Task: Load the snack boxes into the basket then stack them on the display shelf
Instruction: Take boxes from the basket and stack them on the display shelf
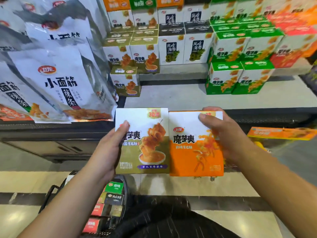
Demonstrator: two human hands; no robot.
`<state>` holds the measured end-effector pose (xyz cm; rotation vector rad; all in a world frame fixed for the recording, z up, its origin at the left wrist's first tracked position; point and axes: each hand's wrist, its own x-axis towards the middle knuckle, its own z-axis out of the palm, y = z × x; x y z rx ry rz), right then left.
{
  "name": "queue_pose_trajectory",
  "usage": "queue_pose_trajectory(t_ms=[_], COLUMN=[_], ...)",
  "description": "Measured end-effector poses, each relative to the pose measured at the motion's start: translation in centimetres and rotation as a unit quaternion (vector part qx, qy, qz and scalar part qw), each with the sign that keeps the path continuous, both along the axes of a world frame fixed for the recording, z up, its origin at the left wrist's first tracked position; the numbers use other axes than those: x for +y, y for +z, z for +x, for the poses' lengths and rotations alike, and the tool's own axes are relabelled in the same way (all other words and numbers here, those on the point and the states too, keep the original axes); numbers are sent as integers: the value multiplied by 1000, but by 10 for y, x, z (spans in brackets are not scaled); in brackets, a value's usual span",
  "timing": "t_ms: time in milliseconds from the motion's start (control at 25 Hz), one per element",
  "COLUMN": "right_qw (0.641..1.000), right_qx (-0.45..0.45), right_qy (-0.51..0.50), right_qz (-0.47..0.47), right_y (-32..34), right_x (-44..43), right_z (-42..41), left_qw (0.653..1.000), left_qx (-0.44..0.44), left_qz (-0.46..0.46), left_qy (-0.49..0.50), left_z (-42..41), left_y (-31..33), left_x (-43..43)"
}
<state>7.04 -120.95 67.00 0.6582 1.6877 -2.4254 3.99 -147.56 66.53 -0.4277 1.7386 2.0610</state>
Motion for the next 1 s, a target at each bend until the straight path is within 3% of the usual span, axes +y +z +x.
queue_pose_trajectory(t_ms=[360, 560, 760, 1000], right_qw=[999, 996, 990, 994], right_qx=[-22, -35, -24, -43], right_qy=[-46, -81, -140, -103], right_qz=[14, 34, -9, -8], right_y=[-2, -3, -9, -30], right_x=[41, 60, 74, 85], right_z=[-54, -103, -140, -172], left_qw=[996, 993, 991, 994], left_qx=[34, -32, 18, 35], left_qz=[-9, 16, 8, 18], left_qy=[-81, -109, -135, -107], left_z=[-85, -161, -225, -256], left_y=[-12, -18, -25, -41], left_x=[43, 66, 87, 102])
